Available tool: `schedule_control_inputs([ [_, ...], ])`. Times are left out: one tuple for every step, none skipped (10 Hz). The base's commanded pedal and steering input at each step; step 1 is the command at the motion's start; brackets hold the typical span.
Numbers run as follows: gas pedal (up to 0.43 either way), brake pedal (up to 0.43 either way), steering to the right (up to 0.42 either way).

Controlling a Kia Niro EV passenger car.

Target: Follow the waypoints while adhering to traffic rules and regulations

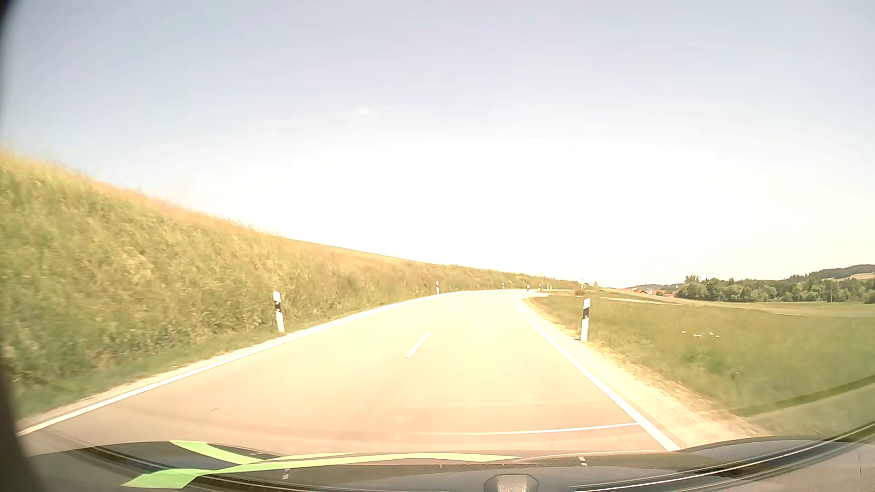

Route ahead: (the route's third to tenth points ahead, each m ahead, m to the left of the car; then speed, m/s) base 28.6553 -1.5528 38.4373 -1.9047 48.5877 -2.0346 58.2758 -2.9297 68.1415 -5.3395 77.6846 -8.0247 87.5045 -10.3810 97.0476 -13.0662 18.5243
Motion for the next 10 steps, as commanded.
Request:
schedule_control_inputs([
  [0.268, 0.000, 0.001],
  [0.260, 0.000, 0.002],
  [0.260, 0.000, 0.002],
  [0.260, 0.000, 0.003],
  [0.268, 0.000, 0.004],
  [0.268, 0.000, 0.005],
  [0.280, 0.000, 0.007],
  [0.280, 0.000, 0.008],
  [0.287, 0.000, 0.009],
  [0.287, 0.000, 0.011],
])
